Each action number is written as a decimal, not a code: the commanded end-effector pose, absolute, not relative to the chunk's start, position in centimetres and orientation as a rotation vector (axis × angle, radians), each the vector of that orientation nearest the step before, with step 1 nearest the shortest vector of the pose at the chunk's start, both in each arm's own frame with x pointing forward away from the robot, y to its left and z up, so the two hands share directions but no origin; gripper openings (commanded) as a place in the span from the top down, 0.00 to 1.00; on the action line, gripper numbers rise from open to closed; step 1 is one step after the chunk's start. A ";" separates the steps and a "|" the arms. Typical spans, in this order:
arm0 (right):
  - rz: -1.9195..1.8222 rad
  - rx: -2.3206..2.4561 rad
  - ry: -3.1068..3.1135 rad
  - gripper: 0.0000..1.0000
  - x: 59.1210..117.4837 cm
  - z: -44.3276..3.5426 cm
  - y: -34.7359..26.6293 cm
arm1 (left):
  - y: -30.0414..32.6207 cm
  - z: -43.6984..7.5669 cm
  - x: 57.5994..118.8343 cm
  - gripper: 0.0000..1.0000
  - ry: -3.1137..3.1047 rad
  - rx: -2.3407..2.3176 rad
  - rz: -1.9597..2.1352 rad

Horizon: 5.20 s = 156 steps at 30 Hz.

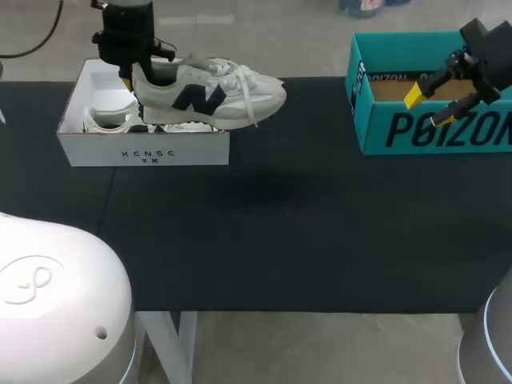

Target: Take the shoe out of the shoebox, open the shoe tongue, remove and reinsert the insole, then place the shoe into the shoebox

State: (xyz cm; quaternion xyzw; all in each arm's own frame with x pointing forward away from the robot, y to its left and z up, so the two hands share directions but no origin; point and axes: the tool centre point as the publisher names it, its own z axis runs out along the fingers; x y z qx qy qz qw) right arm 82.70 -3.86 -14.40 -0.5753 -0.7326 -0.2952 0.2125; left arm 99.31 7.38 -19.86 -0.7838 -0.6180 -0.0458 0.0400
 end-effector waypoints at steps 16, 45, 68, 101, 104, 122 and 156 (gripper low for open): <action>-0.817 -1.598 -2.036 0.00 82.8 -14.5 -3.8 | 15.7 -19.5 111.1 1.00 -1.955 -2.328 -0.296; -0.817 -1.598 -2.036 0.00 82.8 -14.5 -3.8 | 22.3 -21.6 117.4 1.00 -2.047 -2.152 -0.631; -0.817 -1.598 -2.036 0.00 82.8 -14.5 -3.8 | 23.7 -29.9 121.3 1.00 -2.085 -2.170 -0.580; -0.817 -1.598 -2.036 0.00 82.8 -14.5 -3.8 | 22.9 -33.4 119.8 0.00 -2.093 -2.210 -0.398; -0.817 -1.598 -2.036 0.00 82.8 -14.5 -3.8 | 22.6 -32.0 119.3 0.00 -2.117 -2.234 -0.401; -0.817 -1.598 -2.036 0.00 82.8 -14.5 -3.8 | 20.2 -27.3 110.3 0.11 -2.110 -2.340 -0.377; -0.817 -1.598 -2.036 0.00 82.8 -14.5 -3.8 | 22.7 -36.8 109.7 0.45 -2.210 -2.164 -0.242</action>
